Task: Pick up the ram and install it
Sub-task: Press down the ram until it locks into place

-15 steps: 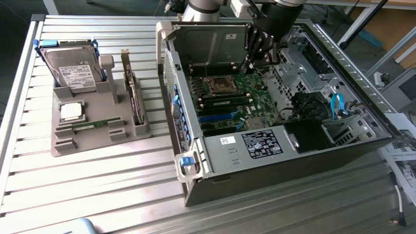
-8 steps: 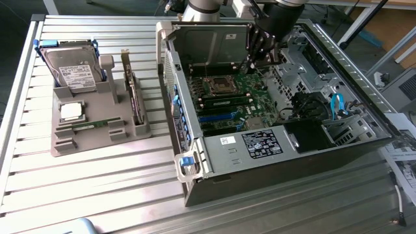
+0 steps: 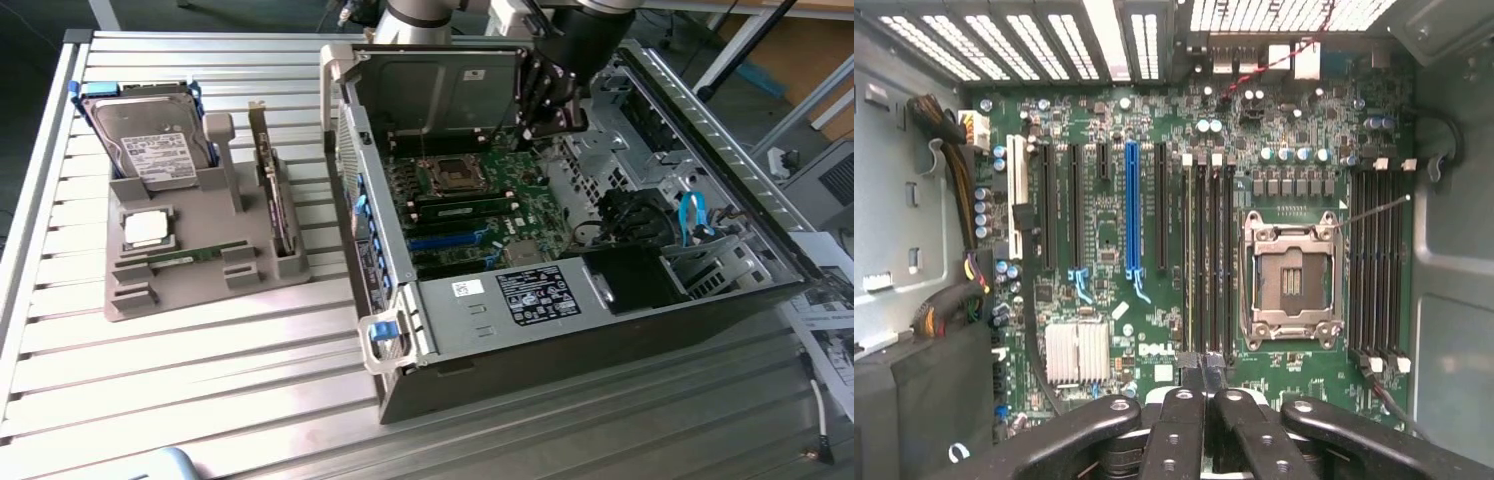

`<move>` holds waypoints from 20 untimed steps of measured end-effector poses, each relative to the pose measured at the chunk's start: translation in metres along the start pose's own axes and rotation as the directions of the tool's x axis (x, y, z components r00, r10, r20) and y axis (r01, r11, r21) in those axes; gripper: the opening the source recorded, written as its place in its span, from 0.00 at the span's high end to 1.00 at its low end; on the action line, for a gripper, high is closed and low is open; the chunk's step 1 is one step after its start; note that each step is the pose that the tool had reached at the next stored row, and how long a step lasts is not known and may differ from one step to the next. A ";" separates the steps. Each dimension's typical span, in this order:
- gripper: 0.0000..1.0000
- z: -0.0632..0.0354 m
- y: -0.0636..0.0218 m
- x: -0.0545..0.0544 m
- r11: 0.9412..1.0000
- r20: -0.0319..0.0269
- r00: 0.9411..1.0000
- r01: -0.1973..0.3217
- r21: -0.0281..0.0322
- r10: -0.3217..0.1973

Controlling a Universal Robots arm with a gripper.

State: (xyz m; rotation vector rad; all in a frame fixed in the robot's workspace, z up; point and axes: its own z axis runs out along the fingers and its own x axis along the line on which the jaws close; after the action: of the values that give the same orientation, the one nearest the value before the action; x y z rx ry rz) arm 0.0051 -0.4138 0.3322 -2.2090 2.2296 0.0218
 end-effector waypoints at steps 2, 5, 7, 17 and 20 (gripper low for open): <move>0.89 0.0000 -0.0039 0.000 1.000 0.000 1.000 0.000 0.000 0.000; 0.89 -0.0001 -0.0088 0.000 1.000 0.000 1.000 0.000 0.000 0.000; 0.89 -0.0001 -0.0124 0.000 1.000 0.000 1.000 0.000 0.000 0.000; 0.89 -0.0002 -0.0270 0.000 1.000 0.000 1.000 0.000 0.000 0.000; 0.89 -0.0002 -0.0270 0.000 1.000 0.000 1.000 0.000 0.000 0.000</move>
State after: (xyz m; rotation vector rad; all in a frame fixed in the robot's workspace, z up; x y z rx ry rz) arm 0.0321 -0.4138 0.3322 -2.2090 2.2296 0.0218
